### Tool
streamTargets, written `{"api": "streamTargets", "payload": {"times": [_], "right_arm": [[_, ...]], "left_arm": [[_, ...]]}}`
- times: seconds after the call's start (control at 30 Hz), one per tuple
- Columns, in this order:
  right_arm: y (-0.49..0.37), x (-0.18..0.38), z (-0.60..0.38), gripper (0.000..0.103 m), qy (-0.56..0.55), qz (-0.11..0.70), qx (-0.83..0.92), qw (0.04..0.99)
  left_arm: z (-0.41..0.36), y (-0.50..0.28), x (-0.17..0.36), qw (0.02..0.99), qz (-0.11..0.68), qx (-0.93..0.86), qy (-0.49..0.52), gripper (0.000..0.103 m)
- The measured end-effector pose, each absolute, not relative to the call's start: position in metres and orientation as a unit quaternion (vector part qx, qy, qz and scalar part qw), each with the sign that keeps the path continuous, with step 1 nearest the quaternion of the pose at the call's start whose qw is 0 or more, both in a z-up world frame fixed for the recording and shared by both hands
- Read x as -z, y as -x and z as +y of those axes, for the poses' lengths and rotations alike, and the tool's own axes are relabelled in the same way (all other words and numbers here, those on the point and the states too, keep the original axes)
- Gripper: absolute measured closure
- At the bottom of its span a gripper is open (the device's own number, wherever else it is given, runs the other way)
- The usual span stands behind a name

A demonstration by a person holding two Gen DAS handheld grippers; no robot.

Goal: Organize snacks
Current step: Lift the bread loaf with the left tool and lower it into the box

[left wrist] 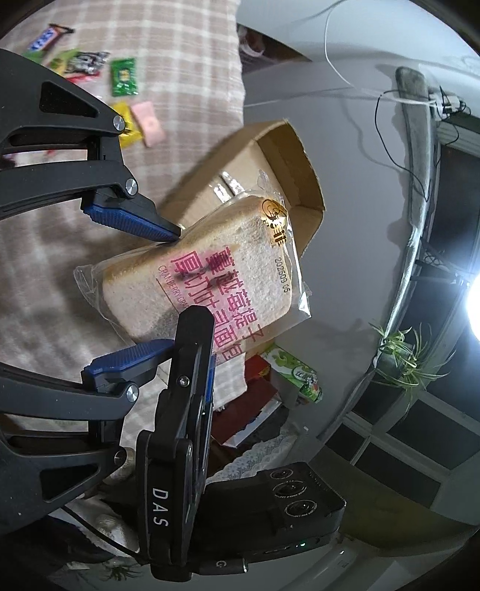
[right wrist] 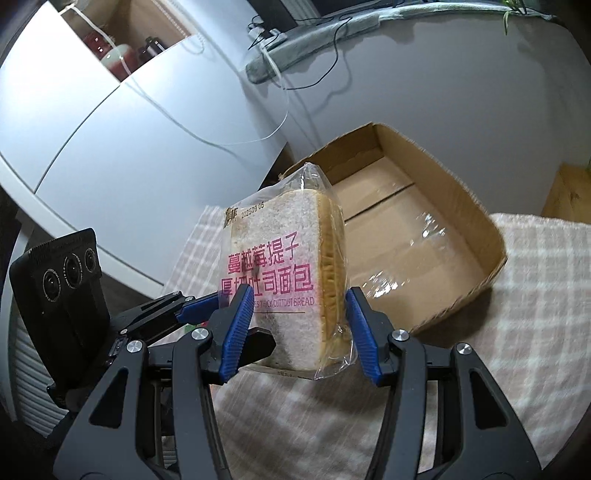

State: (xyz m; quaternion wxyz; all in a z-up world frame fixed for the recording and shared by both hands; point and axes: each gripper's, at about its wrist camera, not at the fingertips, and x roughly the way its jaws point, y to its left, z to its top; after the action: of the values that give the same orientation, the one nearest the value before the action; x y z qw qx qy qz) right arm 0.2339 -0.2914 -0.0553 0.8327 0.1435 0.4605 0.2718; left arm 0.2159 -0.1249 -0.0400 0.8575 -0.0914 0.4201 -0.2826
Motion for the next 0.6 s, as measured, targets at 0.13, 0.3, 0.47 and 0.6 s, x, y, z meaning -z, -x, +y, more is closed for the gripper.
{"api": "streamTargets", "payload": {"times": [0.13, 0.3, 0.47, 0.6], "right_arm": [[-0.250, 0.060, -0.302, 0.049, -0.151, 0.461, -0.267, 0.833], [-0.271, 0.078, -0.314, 0.049, -0.169, 0.473, -0.261, 0.824], [-0.284, 0.094, -0.319, 0.049, -0.173, 0.483, -0.253, 0.820], [-0.288, 0.100, -0.324, 0.048, -0.174, 0.486, -0.245, 0.821]], "left_arm": [[-0.134, -0.230, 0.044, 0.855, 0.429, 0.281, 0.083, 0.050], [-0.144, -0.246, 0.056, 0.847, 0.445, 0.279, 0.080, 0.050], [-0.152, -0.253, 0.066, 0.843, 0.454, 0.277, 0.077, 0.049], [-0.157, -0.255, 0.067, 0.844, 0.456, 0.274, 0.069, 0.050]]}}
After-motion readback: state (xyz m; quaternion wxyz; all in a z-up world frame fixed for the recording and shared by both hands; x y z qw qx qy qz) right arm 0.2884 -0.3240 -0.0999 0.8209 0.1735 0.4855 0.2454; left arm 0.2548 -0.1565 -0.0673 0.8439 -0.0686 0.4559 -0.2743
